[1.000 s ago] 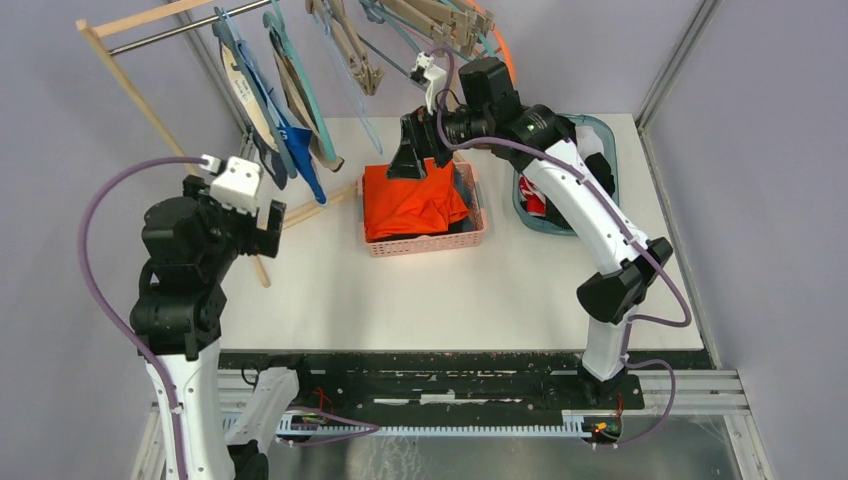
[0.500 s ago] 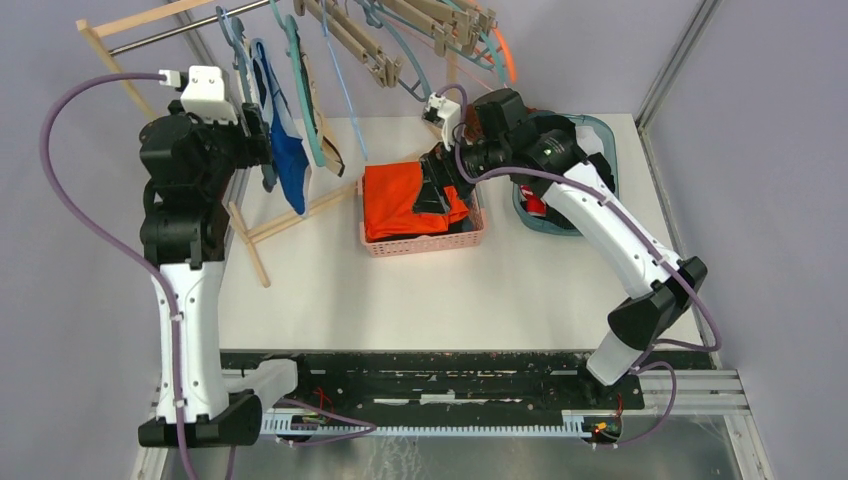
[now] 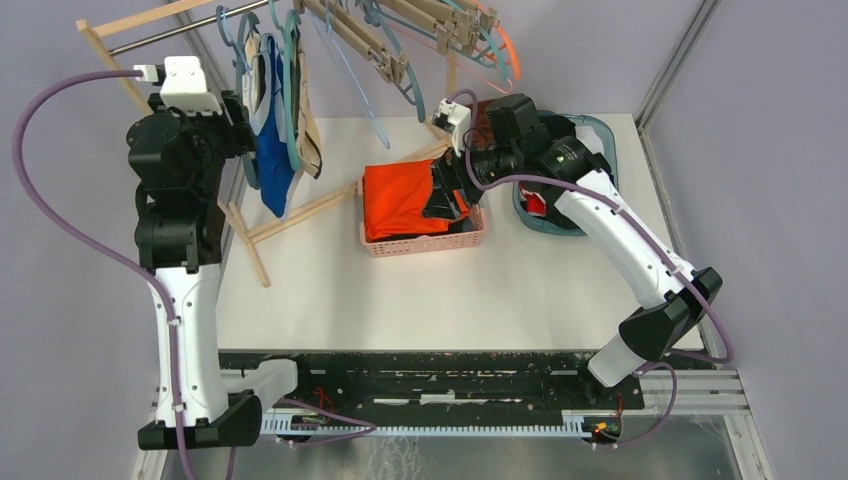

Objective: Remove the underwear clipped to the hanger
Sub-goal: Pick up the hanger from the clothesline.

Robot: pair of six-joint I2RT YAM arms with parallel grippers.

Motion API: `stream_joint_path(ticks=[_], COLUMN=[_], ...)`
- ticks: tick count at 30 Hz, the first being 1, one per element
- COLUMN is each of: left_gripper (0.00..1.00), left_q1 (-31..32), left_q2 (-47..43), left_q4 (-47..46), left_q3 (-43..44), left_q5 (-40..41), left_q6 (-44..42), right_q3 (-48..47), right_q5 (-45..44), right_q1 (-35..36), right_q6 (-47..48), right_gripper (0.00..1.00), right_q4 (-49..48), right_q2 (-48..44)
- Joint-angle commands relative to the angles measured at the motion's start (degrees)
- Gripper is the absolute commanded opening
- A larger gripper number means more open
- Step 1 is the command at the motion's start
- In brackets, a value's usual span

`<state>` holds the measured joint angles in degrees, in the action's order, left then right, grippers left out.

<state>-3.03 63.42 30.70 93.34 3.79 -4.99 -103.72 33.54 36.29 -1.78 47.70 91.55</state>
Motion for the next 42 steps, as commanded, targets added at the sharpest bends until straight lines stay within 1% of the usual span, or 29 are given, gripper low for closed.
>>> stream_joint_path(ticks=[1,4,13,20,24,29,33,36,42], left_gripper=[0.69,0.66,0.60,0.48,0.44,0.44,0.41,0.36,0.19], left_q1=[-0.2,-0.2,-0.2,-0.2,-0.2,-0.2,-0.2,-0.3,-1.0], left_q2=[-2.2,-0.6,3.2,4.5,4.5,5.9,6.7,7.1,3.3], left_q4=[-4.5,-3.6,-1.5,-1.5,-1.6,-1.7,-1.7,-1.6,-5.4], left_q3=[0.1,0.4,1.9,2.3,1.9,1.9,2.3,2.1,-2.7], left_q5=[3.8,3.8,2.3,4.7,5.3,6.0,4.8,4.6,4.8], left_q6=[-1.7,-2.5,-2.9,-4.3,-5.4,-6.3,-6.4,-6.2,-4.2], right_q3=[-0.1,0.2,1.7,2.7,3.0,3.4,3.9,4.4,6.1], right_q5=[0.6,0.8,1.3,2.6,3.0,3.5,3.7,4.0,4.3], right_q1=[-0.5,-0.7,-2.0,-3.0,-3.3,-3.7,-3.9,-4.2,-4.9], right_q6=[0.5,0.3,0.5,0.0,0.0,-0.1,-0.1,-0.1,-0.1], right_gripper=[0.93,0.93,0.92,0.92,0.92,0.92,0.92,0.92,0.92], right_q4=[-2.1,-2.2,-2.2,-2.9,-2.9,-2.9,-3.1,-3.1,-3.8], right_q2=[-1.1,-1.2,-2.5,-2.5,-2.6,-2.7,-2.9,-3.2,-4.3])
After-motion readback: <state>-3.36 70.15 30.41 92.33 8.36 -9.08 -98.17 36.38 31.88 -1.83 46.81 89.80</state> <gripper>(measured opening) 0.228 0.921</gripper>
